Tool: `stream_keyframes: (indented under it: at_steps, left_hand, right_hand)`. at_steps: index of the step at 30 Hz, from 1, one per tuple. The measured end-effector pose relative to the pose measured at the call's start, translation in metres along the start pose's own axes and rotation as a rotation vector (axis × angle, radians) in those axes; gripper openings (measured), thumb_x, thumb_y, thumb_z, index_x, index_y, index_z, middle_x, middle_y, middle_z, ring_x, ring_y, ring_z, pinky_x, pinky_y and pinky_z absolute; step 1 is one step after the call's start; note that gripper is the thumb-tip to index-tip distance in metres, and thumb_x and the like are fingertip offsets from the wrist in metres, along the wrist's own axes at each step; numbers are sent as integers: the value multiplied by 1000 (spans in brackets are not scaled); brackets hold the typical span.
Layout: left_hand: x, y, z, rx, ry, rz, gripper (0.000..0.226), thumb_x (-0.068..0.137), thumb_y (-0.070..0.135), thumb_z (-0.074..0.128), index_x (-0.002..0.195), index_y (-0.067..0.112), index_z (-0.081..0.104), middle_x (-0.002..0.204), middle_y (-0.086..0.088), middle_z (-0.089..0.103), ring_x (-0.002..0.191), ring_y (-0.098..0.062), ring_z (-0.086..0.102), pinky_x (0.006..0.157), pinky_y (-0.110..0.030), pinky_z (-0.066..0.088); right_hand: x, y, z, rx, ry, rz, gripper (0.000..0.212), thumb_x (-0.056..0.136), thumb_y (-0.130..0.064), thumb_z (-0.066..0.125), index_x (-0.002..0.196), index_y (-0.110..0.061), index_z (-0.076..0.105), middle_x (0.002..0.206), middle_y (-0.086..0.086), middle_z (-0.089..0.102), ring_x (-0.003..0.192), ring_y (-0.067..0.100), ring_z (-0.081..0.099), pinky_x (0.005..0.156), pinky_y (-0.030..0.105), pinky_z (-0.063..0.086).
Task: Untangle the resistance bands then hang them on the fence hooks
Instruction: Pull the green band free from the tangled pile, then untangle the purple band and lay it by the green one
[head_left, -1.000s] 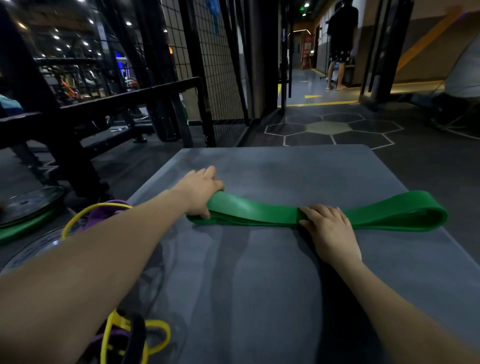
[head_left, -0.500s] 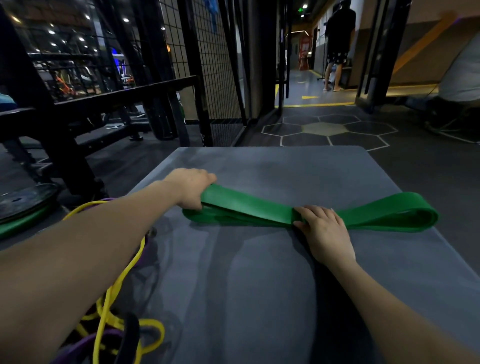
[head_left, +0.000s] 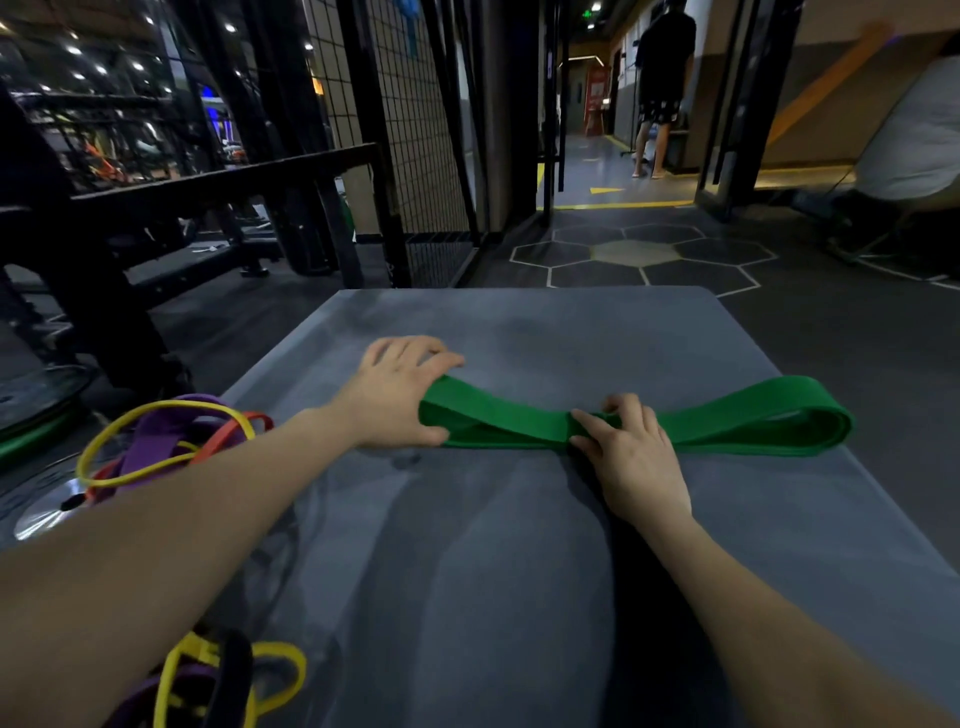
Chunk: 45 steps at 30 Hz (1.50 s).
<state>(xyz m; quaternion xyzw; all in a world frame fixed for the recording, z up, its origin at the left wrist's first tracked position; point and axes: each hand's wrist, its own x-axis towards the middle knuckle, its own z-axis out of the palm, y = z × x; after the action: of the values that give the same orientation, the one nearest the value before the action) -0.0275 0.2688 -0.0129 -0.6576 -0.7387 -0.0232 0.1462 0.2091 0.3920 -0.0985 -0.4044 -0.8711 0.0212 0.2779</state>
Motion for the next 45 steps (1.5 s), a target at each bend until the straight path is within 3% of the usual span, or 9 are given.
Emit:
stream_keyframes:
  at_steps: [2,5,8,12,22,26,35,41,45]
  left_hand:
    - [-7,12,4,49,184,163,55,67,40,65,119,27,54,116,2,55,108,-20,55,97,-31,26]
    - [-20,25,26,6,49,127,50,78,26,65,126,20,52,120,-3,55,107,-25,56,92,-36,43]
    - [-20,30,41,-93,-41,-45,44,91,15,50,135,18,44,130,-3,46,118,-24,47,102,-34,36]
    - [-14,34,44,-245,27,-159,41,88,7,52,127,17,53,126,-5,51,116,-26,50,99,-32,37]
    - [-24,45,27,-282,38,-147,48,84,9,53,131,13,48,131,-7,49,116,-29,48,101,-37,38]
    - [-39,40,-2,-328,90,-125,44,81,10,57,125,11,54,128,-7,50,115,-29,49,100,-40,39]
    - [-140,30,-69,-393,116,-378,40,80,9,56,119,19,58,125,-6,49,115,-27,51,96,-40,43]
    - [-231,29,-98,-393,310,-501,33,75,9,62,106,17,64,113,-6,57,105,-29,55,87,-41,48]
    - [-284,28,-105,-471,459,-731,34,75,7,67,108,14,65,111,-9,55,103,-30,54,90,-40,46]
  right_hand:
    - [0,-1,-2,-14,-35,-1,38,91,-37,53,125,-22,58,115,11,49,103,33,47,88,41,41]
    - [-2,-3,-5,-11,-44,-8,39,93,-38,49,128,-22,55,115,9,48,104,32,45,90,41,37]
    - [-2,-3,-5,2,3,-20,33,91,-35,53,117,-15,58,109,10,51,100,33,48,87,42,39]
    - [-2,-1,-2,-10,74,-50,24,88,-30,60,103,-12,61,99,9,55,91,33,52,82,42,42]
    - [-2,-6,-7,-18,43,-40,20,84,-25,65,99,-12,67,97,9,58,89,34,55,77,41,43]
    - [-3,-18,-26,-14,-63,-12,27,87,-26,61,111,-13,65,110,10,57,103,34,51,88,41,38]
    - [-52,-121,-82,193,-213,0,32,93,-19,48,124,-17,57,124,7,51,117,27,42,96,34,32]
    - [-95,-207,-106,472,-251,26,31,92,-18,51,121,-16,58,127,8,52,120,27,43,101,41,37]
    - [-124,-253,-107,604,-236,29,30,86,-15,57,115,-9,63,117,15,60,112,31,52,97,39,42]
